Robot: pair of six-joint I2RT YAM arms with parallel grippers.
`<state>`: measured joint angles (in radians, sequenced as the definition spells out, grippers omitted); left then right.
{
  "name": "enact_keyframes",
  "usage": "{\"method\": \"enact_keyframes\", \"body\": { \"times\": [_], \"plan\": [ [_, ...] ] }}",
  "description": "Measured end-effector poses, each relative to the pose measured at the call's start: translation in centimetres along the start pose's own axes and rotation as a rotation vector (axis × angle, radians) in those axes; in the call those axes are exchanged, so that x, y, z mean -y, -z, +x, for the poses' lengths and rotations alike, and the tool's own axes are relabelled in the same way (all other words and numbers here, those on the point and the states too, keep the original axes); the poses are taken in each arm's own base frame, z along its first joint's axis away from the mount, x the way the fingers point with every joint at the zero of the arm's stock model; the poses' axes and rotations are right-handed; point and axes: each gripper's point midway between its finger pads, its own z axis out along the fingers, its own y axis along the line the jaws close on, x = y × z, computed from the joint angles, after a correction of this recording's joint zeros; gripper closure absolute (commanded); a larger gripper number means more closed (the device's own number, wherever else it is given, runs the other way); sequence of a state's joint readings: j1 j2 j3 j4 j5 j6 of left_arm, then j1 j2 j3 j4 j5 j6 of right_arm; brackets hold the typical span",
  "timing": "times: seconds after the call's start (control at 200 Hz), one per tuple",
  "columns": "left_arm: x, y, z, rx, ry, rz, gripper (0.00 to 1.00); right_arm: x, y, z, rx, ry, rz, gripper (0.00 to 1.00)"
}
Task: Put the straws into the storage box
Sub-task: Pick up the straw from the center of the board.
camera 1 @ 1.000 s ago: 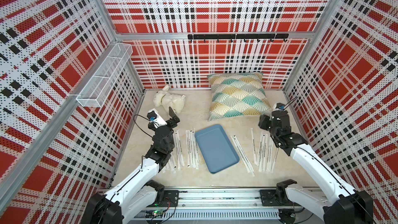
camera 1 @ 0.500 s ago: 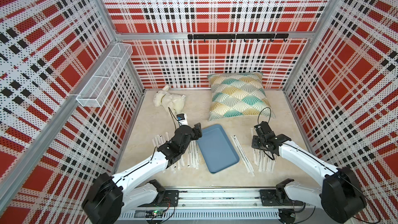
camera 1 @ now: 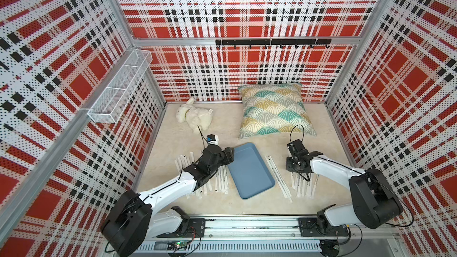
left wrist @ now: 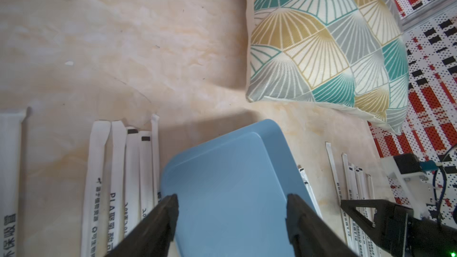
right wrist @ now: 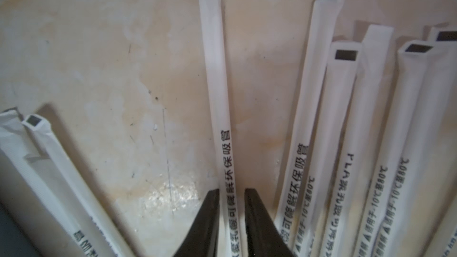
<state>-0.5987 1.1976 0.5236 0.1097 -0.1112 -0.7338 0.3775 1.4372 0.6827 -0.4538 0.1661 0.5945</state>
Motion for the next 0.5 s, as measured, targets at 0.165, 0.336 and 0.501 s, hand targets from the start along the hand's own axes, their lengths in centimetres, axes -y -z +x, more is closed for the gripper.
{"method": "enact_keyframes", "body": {
  "times": [0.165, 0.336, 0.501],
  "plan": [
    [-1.0, -0.1, 0.5, -0.021, 0.024, -0.007, 0.32, -0.1, -0.4, 0.1, 0.001, 0.001, -0.006, 0.88],
    [-1.1, -0.2, 0.9, -0.035, 0.042, 0.006, 0.34, -0.3, 0.0, 0.2, 0.003, 0.009, -0.011, 0.92],
    [-1.4, -0.2, 1.2, -0.042, 0.048, 0.007, 0.35, -1.5, 2.4, 0.0, 0.022, 0.037, -0.029, 0.94]
  ]
}}
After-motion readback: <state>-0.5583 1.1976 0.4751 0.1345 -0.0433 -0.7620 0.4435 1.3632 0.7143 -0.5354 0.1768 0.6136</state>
